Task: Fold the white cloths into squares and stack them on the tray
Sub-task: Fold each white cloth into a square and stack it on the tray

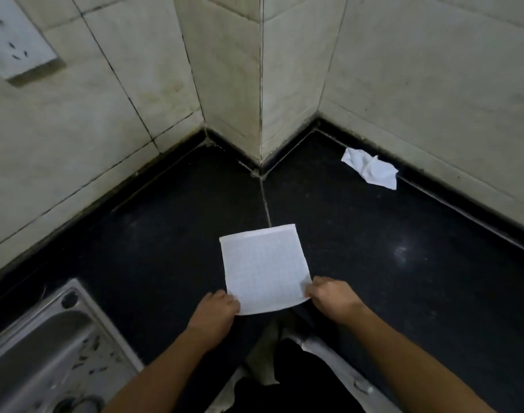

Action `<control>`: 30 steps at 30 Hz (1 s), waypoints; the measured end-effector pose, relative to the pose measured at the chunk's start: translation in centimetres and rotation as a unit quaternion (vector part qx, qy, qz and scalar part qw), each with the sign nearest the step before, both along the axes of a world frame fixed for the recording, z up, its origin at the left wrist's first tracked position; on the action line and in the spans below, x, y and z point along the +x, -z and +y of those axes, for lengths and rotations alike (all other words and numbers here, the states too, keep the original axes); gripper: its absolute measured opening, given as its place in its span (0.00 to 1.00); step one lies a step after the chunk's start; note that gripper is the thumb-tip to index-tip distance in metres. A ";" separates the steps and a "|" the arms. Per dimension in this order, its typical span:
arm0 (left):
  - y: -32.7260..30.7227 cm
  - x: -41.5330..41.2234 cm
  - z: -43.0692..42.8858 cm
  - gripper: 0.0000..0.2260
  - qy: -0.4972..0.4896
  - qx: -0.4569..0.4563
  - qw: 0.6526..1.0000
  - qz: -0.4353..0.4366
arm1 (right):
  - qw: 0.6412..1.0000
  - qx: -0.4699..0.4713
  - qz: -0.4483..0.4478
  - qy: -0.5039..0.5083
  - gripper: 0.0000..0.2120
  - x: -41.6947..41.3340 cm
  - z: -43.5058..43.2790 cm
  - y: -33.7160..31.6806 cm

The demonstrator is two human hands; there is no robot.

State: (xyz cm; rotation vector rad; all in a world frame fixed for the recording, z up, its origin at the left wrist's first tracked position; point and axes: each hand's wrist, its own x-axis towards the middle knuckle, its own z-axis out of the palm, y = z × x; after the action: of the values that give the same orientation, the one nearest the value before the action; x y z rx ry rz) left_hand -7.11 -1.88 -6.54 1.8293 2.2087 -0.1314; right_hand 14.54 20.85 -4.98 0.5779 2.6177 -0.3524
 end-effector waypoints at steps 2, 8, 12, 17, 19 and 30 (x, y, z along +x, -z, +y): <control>0.8 1.0 -1.3 0.17 0.016 -0.010 1.000 -0.004 | 1.000 -0.007 0.029 0.008 0.10 1.3 -1.3 1.2; 0.8 0.7 -1.7 0.12 0.003 0.034 0.998 -0.045 | 0.998 -0.044 0.035 0.017 0.13 2.6 -0.9 1.3; -1.0 -0.9 0.0 0.03 -0.166 0.048 0.968 -0.179 | 0.974 -0.125 0.101 0.160 0.11 1.2 1.1 0.1; -1.7 -3.7 3.7 0.06 -0.449 0.113 0.820 -0.336 | 0.876 -0.245 0.194 0.368 0.09 -2.8 3.9 -0.6; -1.3 -4.7 5.1 0.06 -0.515 0.140 0.762 -0.367 | 0.836 -0.280 0.218 0.419 0.07 -4.6 4.9 -0.2; 2.0 -7.1 9.3 0.09 -0.599 0.186 0.710 -0.320 | 0.826 -0.255 0.262 0.429 0.09 -10.1 7.9 4.1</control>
State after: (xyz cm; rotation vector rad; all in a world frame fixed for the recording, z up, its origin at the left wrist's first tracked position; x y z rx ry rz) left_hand -14.26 7.39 -8.52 0.0839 2.4099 1.0692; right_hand 4.45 28.75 -9.07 1.6092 2.3536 -1.6231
